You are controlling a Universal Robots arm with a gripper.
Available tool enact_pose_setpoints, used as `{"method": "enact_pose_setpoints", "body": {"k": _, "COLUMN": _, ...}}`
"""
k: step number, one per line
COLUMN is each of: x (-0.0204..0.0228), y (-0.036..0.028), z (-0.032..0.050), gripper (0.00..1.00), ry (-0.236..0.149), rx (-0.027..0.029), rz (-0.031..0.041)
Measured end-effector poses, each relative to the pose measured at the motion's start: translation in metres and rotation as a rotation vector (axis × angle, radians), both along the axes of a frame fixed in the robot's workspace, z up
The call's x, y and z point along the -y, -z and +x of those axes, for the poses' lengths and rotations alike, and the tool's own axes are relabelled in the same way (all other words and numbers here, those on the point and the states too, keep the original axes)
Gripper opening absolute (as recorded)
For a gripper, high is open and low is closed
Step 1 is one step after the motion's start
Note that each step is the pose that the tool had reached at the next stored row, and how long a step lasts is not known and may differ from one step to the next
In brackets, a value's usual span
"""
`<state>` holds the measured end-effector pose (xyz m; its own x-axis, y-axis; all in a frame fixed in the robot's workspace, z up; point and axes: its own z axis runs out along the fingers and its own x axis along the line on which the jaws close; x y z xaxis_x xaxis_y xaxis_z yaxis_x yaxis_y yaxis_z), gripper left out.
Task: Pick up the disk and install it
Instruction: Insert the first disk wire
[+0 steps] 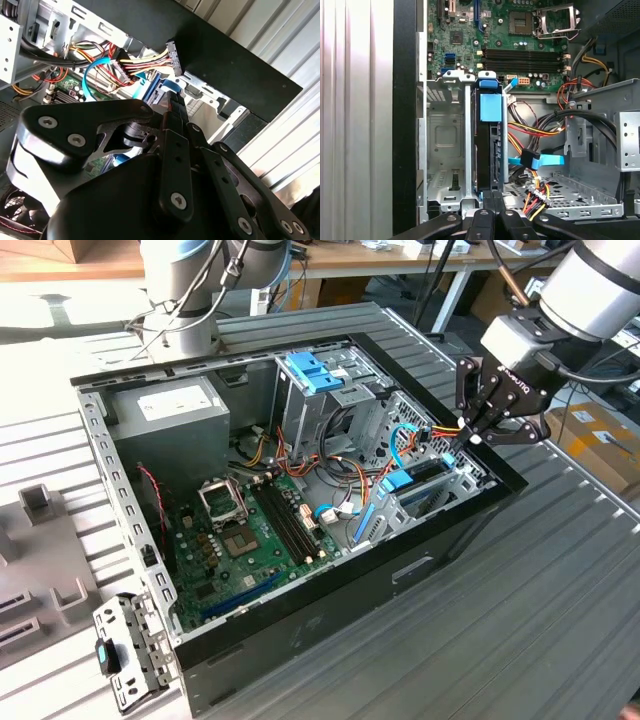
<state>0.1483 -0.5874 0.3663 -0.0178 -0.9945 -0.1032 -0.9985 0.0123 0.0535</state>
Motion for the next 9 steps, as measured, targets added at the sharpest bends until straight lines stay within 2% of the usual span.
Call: {"method": "enact_pose_setpoints", "body": {"k": 9, "x": 0.0, "y": 0.0, "z": 0.0, "gripper": 0.11, "ry": -0.049, "rx": 0.0, "rz": 0.0001}}
